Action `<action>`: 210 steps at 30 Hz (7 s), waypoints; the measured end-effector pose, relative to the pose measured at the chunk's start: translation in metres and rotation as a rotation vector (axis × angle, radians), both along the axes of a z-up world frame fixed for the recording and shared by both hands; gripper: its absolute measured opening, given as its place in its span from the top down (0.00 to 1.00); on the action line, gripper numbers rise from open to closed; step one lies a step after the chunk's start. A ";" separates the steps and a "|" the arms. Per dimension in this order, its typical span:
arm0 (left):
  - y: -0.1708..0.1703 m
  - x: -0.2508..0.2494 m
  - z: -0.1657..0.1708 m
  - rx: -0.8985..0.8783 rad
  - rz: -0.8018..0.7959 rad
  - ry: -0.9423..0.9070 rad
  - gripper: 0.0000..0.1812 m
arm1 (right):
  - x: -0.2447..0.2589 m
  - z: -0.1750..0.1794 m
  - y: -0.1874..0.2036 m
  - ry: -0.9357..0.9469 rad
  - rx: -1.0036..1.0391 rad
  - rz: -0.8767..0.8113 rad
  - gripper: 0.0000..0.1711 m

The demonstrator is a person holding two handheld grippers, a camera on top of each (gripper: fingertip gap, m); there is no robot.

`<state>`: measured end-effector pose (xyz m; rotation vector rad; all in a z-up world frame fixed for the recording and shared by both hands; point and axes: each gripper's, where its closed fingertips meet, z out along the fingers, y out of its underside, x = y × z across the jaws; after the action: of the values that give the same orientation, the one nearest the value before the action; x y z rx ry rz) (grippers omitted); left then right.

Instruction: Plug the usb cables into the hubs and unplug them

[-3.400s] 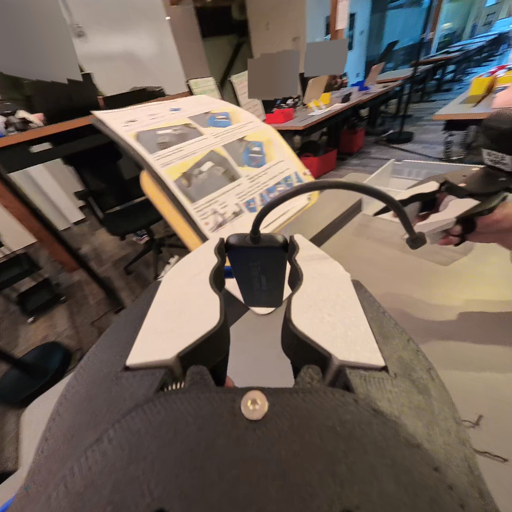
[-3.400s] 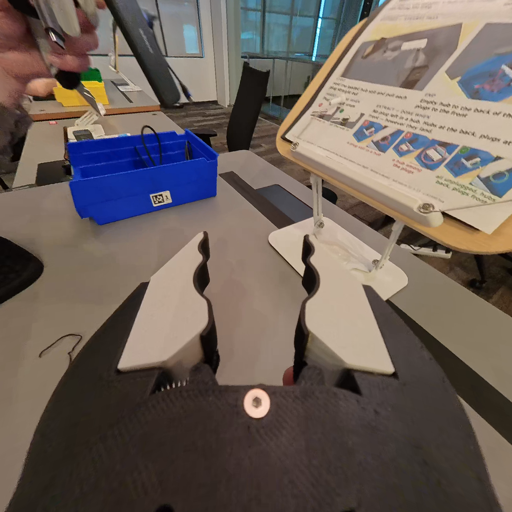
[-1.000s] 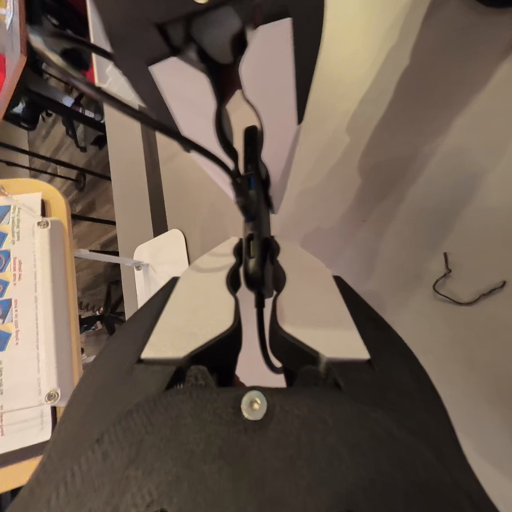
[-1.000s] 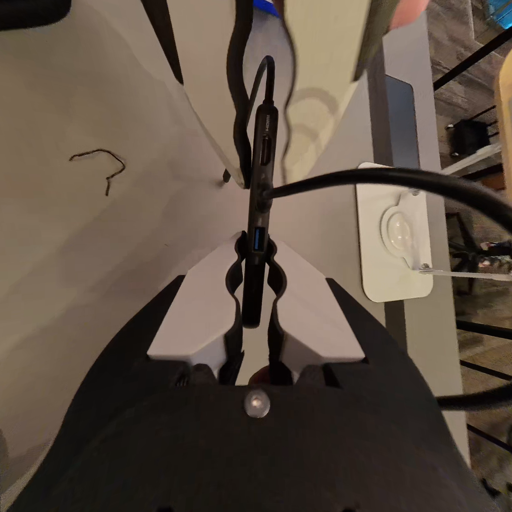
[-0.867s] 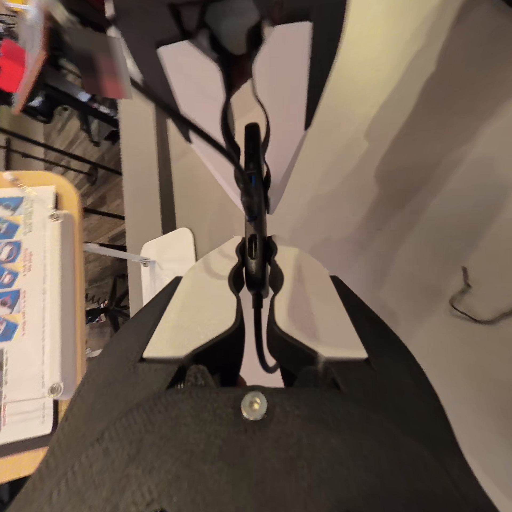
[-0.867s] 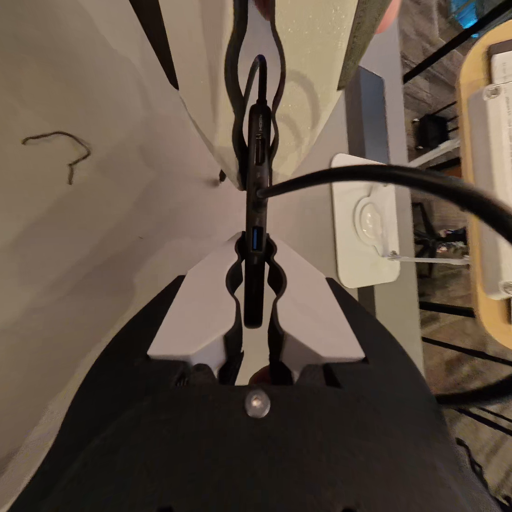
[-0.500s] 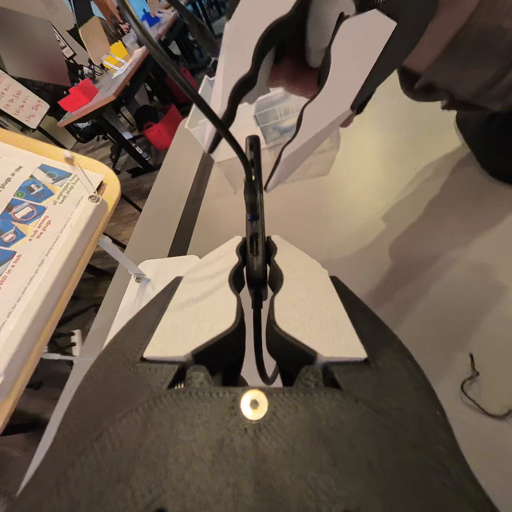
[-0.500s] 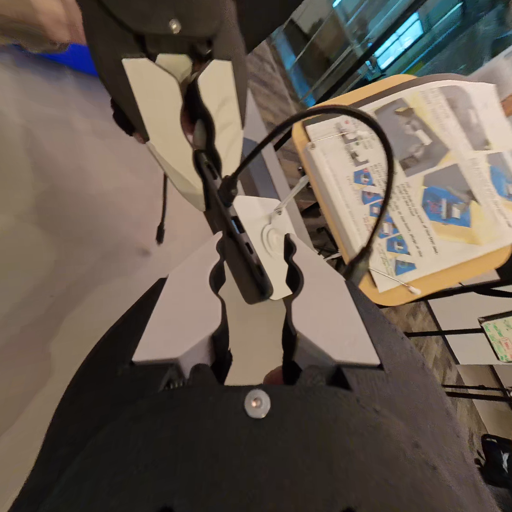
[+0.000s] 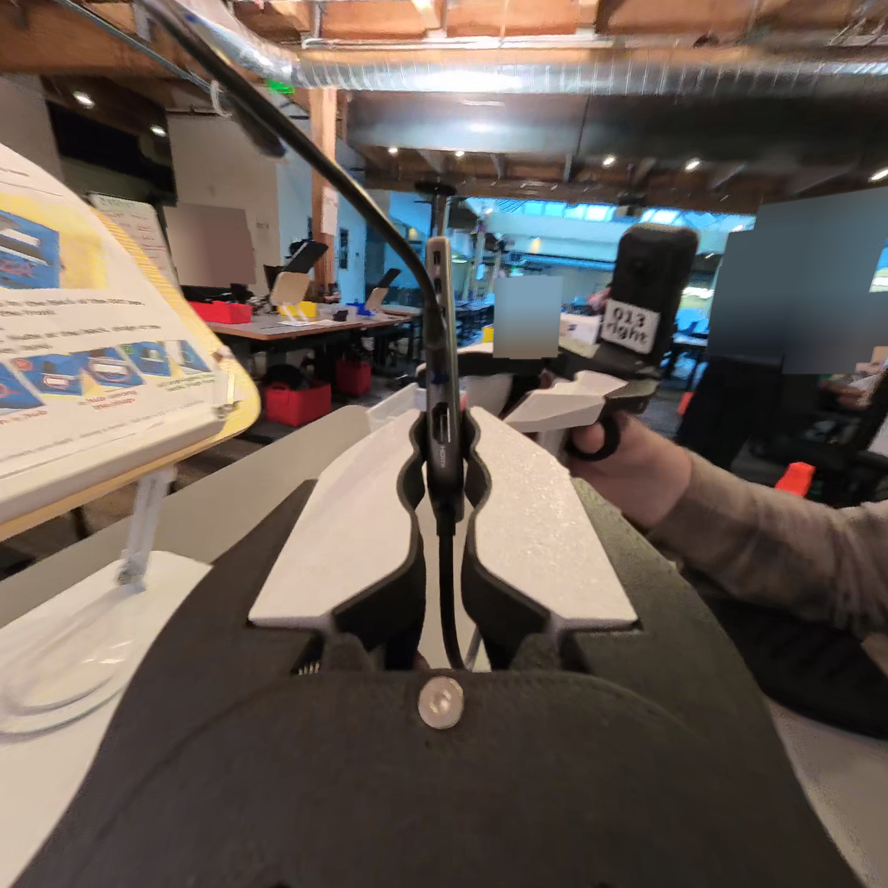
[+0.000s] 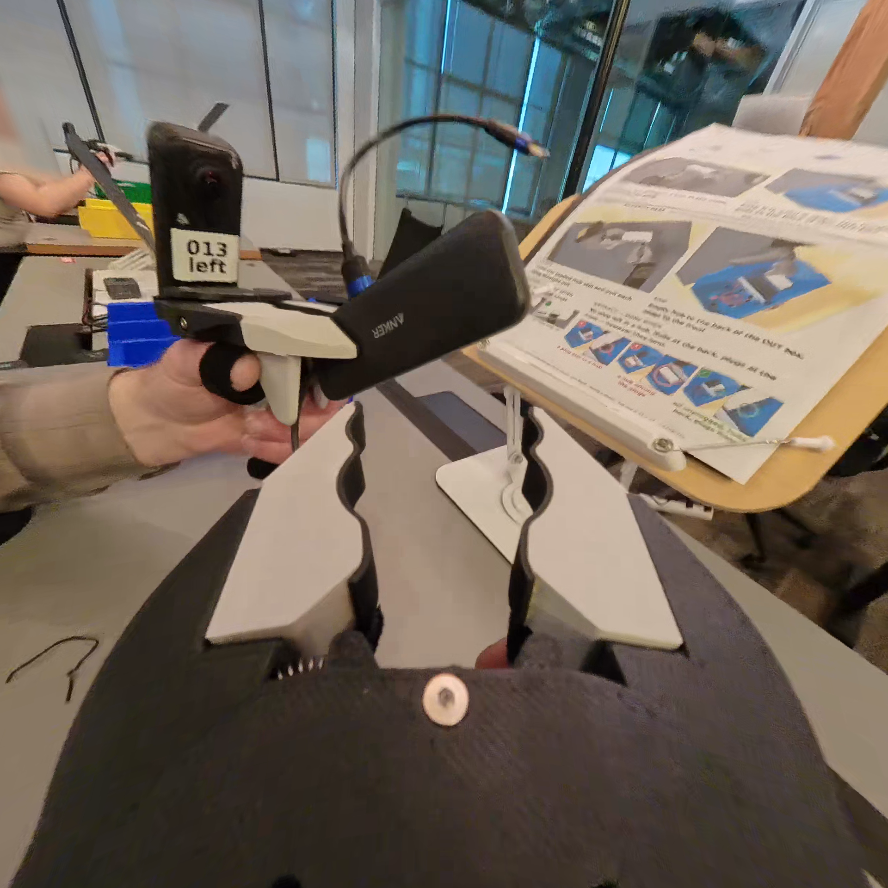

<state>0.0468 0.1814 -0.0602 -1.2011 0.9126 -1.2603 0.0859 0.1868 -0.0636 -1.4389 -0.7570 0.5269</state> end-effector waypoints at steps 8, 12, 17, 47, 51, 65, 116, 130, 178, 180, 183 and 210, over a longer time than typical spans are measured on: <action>-0.035 0.019 -0.011 -0.003 -0.193 -0.071 0.93 | -0.024 0.018 -0.028 0.403 -0.190 0.342 0.90; -0.042 0.019 -0.011 0.022 -0.231 -0.068 0.91 | -0.027 0.020 -0.038 0.382 -0.186 0.412 0.94; -0.042 0.005 -0.006 0.317 -0.118 0.082 0.85 | -0.021 0.015 -0.042 0.324 -0.249 0.462 0.95; -0.072 0.011 -0.065 1.023 -0.025 0.751 0.91 | -0.027 -0.040 -0.067 0.204 -0.571 0.720 0.84; -0.060 0.010 -0.063 0.909 -0.008 0.716 0.91 | -0.021 -0.037 -0.050 0.179 -0.517 0.588 0.70; 0.004 -0.003 -0.050 0.360 0.142 0.589 0.92 | -0.005 -0.001 -0.046 -0.641 0.235 -0.006 0.55; -0.001 0.022 -0.023 0.097 0.156 0.238 0.89 | -0.003 -0.031 0.007 -0.874 0.601 -0.434 0.95; -0.002 0.023 -0.030 0.066 0.150 0.297 0.92 | -0.003 -0.033 0.010 -0.915 0.614 -0.441 0.95; -0.009 0.039 -0.038 0.129 0.265 0.302 0.92 | 0.004 -0.039 0.021 -1.053 0.585 -0.482 0.95; -0.009 0.039 -0.038 0.129 0.267 0.305 0.92 | 0.004 -0.040 0.021 -1.038 0.576 -0.472 0.95; -0.009 0.040 -0.037 0.119 0.283 0.295 0.92 | 0.004 -0.039 0.021 -1.020 0.574 -0.466 0.95; -0.008 0.046 -0.051 0.018 0.295 0.329 0.92 | 0.012 -0.061 0.030 -1.088 0.418 -0.462 0.90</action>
<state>0.0930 0.1733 -0.1116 -1.4956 0.9371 -0.8320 0.0980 0.2167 -0.1243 -1.3724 -1.2216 -0.8149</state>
